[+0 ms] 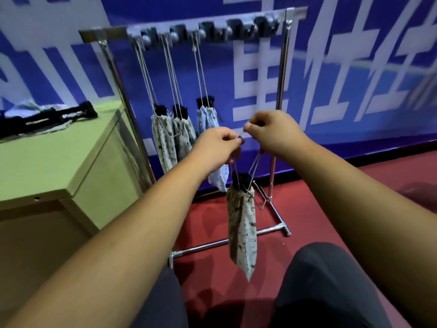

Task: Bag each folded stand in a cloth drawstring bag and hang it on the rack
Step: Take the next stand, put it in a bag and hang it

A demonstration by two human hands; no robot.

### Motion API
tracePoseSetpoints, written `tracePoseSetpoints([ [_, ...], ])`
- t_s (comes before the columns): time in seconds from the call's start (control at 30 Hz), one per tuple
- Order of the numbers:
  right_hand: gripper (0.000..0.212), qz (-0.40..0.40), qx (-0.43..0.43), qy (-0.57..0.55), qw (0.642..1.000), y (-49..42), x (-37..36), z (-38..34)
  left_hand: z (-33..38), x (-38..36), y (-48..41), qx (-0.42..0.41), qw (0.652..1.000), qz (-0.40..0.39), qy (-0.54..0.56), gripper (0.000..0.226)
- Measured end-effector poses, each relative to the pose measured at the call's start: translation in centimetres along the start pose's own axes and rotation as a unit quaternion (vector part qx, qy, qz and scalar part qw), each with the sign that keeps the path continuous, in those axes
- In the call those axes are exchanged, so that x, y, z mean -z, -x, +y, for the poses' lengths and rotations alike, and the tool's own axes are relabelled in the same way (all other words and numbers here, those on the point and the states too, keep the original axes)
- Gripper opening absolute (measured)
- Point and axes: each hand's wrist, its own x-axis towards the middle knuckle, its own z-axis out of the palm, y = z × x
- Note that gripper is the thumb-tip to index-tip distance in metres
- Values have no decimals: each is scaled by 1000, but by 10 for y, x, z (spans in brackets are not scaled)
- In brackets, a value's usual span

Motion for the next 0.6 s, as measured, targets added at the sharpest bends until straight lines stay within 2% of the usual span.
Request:
tracePoseSetpoints([
  [0.37, 22, 104, 49, 36, 993, -67, 36, -21, 65, 23, -93, -44, 992, 35, -112, 13],
  [0.6, 24, 109, 92, 61, 988, -130, 44, -34, 86, 47, -154, -48, 980, 109, -158, 13],
])
